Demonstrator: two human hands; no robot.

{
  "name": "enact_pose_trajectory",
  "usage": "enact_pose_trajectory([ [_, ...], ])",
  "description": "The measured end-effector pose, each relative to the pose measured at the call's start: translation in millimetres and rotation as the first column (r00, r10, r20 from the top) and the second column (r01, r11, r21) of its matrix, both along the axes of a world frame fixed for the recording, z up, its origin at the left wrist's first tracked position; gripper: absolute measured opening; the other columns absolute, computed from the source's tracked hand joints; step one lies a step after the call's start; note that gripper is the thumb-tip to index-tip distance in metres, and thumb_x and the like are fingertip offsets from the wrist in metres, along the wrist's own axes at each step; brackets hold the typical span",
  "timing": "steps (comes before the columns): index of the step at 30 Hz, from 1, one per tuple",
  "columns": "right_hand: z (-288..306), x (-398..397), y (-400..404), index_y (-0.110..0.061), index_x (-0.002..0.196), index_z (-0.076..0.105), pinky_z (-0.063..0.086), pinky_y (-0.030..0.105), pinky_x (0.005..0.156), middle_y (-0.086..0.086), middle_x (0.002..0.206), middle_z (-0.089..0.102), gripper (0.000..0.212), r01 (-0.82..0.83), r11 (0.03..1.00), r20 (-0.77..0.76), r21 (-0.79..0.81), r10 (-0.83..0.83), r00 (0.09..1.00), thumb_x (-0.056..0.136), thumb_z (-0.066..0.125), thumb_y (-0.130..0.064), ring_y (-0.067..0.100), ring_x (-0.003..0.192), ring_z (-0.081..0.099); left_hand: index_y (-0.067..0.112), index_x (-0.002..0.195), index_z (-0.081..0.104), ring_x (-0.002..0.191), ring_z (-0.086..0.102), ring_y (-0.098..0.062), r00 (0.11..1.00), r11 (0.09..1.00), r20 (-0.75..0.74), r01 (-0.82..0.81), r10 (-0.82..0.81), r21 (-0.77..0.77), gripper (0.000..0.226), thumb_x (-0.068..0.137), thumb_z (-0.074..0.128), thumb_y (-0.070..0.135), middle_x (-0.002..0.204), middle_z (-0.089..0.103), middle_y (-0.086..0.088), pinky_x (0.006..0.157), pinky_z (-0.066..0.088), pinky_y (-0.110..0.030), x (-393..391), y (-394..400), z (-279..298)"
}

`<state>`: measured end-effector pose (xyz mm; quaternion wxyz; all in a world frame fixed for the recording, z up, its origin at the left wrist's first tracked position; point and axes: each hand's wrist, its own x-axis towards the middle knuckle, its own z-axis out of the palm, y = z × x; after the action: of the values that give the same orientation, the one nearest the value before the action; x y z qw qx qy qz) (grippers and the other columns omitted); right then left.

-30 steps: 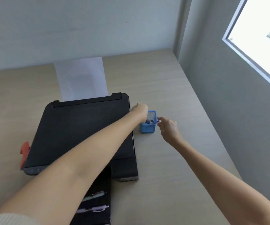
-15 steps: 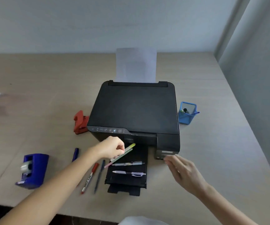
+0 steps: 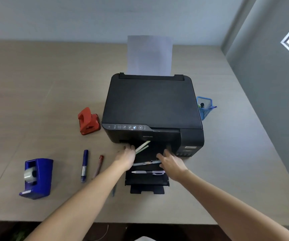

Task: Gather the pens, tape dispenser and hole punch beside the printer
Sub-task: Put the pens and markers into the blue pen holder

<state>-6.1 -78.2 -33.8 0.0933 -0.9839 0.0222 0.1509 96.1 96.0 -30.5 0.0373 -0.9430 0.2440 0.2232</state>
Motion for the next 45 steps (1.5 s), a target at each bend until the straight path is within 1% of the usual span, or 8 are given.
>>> enact_pose_trajectory([
  [9,-1.5,6.6,-3.4,-0.006,0.113,0.041,0.045,0.035,0.058,0.017,0.105,0.058,0.025,-0.041,0.999,-0.029,-0.012,0.041,0.999,0.092,0.053,-0.004,0.034,0.087,0.065,0.004,0.131,0.038,0.100,0.064,-0.035,0.997,0.997,-0.053,0.065,-0.062,0.050,0.039,0.092,0.044,-0.003,0.113,0.062,-0.017,0.074,0.050,-0.041,-7.0,13.9,22.9],
  [16,78.9,-20.1,-30.0,-0.014,0.094,0.042,0.037,0.024,0.052,0.002,0.082,0.052,0.016,-0.206,0.931,0.300,0.302,0.112,0.947,0.093,0.051,-0.001,0.018,0.062,0.043,0.018,0.078,0.043,0.068,0.050,-0.020,0.965,0.995,-0.245,0.085,-0.095,-0.053,0.027,0.102,0.036,0.029,0.079,0.055,-0.002,0.062,0.037,-0.032,5.8,42.4,111.0],
  [21,151.0,-42.9,-99.6,-0.013,0.096,0.059,0.042,0.013,0.064,-0.005,0.078,0.065,0.017,-0.112,0.872,0.562,0.477,-0.204,0.801,0.094,0.048,-0.026,0.011,0.063,0.058,0.024,0.087,0.061,0.049,0.043,-0.004,0.953,0.960,-0.244,0.117,-0.181,-0.256,0.029,0.102,0.037,0.030,0.066,0.053,0.007,0.056,0.037,-0.020,21.7,-5.7,202.1],
  [25,159.8,-29.6,-188.5,-0.014,0.096,0.061,0.052,0.027,0.064,0.001,0.067,0.070,0.007,0.122,0.847,0.623,0.517,-0.470,0.625,0.091,0.056,-0.016,0.012,0.061,0.067,0.018,0.105,0.066,0.057,0.047,-0.012,0.972,0.904,-0.152,0.100,-0.178,-0.416,0.027,0.101,0.041,0.027,0.079,0.065,-0.012,0.058,0.041,-0.029,47.6,-87.9,219.4],
  [30,140.2,6.5,-271.6,-0.007,0.097,0.061,0.044,0.032,0.063,0.012,0.071,0.069,0.009,0.301,0.817,0.627,0.492,-0.573,0.528,0.091,0.056,-0.010,0.033,0.064,0.063,0.008,0.072,0.059,0.060,0.044,-0.024,0.987,0.885,0.010,0.145,-0.157,-0.443,0.028,0.096,0.046,0.012,0.062,0.050,-0.006,0.054,0.031,-0.031,70.5,-225.2,201.8],
  [35,103.8,60.1,-303.8,0.004,0.096,0.060,0.022,0.023,0.056,0.024,0.081,0.068,0.010,0.308,0.824,0.577,0.475,-0.556,0.598,0.089,0.054,0.001,0.031,0.060,0.050,0.007,0.065,0.051,0.076,0.062,-0.036,0.987,0.938,0.068,0.157,-0.142,-0.310,0.029,0.091,0.047,-0.005,0.076,0.062,-0.015,0.054,0.033,-0.032,98.6,-325.9,155.3],
  [40,62.2,100.7,-315.5,-0.002,0.098,0.055,0.052,0.041,0.059,0.022,0.090,0.067,0.015,0.293,0.894,0.471,0.340,-0.432,0.769,0.087,0.049,0.004,0.040,0.071,0.062,-0.003,0.097,0.062,0.097,0.065,-0.036,0.983,0.980,-0.026,0.178,-0.181,-0.085,0.016,0.085,0.054,-0.010,0.113,0.065,-0.021,0.062,0.040,-0.032,102.0,-374.0,125.7],
  [45,47.2,113.7,-317.3,-0.004,0.094,0.054,0.053,0.043,0.055,0.017,0.086,0.065,0.021,0.241,0.936,0.420,0.256,-0.332,0.845,0.080,0.048,0.011,0.038,0.067,0.060,-0.003,0.107,0.062,0.102,0.065,-0.036,0.973,0.974,-0.038,0.228,-0.228,-0.011,0.022,0.086,0.060,-0.003,0.113,0.065,-0.020,0.071,0.048,-0.037,107.4,-385.2,106.6],
])
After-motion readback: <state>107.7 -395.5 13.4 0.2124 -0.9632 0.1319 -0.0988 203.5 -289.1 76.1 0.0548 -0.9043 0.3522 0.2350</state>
